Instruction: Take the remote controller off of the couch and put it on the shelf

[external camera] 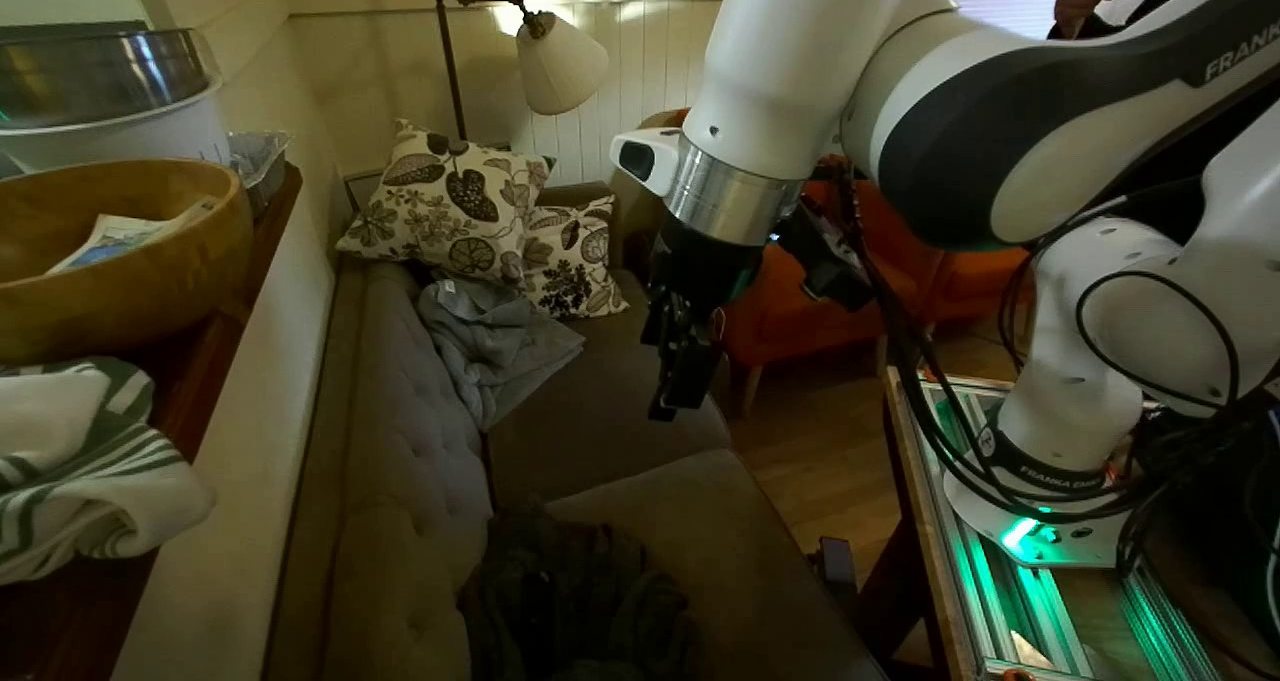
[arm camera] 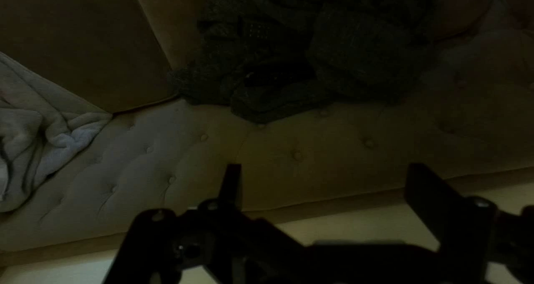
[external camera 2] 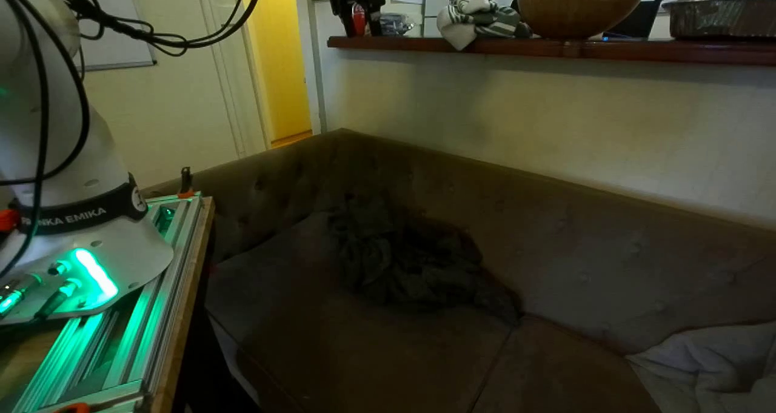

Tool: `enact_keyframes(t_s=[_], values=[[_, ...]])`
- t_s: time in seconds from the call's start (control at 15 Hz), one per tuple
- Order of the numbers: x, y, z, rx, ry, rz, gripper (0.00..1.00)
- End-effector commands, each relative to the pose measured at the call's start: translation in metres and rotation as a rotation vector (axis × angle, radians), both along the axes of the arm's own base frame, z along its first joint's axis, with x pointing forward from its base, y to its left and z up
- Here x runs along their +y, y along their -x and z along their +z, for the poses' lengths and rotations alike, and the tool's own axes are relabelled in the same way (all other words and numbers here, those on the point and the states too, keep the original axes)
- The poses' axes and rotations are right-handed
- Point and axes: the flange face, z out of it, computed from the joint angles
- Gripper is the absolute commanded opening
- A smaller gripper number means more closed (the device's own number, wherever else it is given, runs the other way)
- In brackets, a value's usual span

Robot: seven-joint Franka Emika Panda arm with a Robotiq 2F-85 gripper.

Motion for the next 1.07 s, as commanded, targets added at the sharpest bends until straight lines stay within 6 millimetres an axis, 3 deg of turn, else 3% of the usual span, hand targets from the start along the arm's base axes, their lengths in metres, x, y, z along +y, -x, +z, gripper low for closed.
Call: enact_keyframes(t_s=[0.0, 0.27, 0.47, 0.73, 1.0], values=[[0.000, 0.000, 0.001, 0.001, 0.000, 0.000, 1.00], [0.001, -0.012, -0.010, -0.005, -0.028, -0.087, 1.00], [0.006, -0.031, -0.040, -0.022, -0.087, -0.223, 1.00], [0.009, -0.057, -0.108, 0.094, -0.130, -0.292, 1.00], [-0.012, -0.068, -0.179, 0.267, -0.102, -0.314, 1.00]])
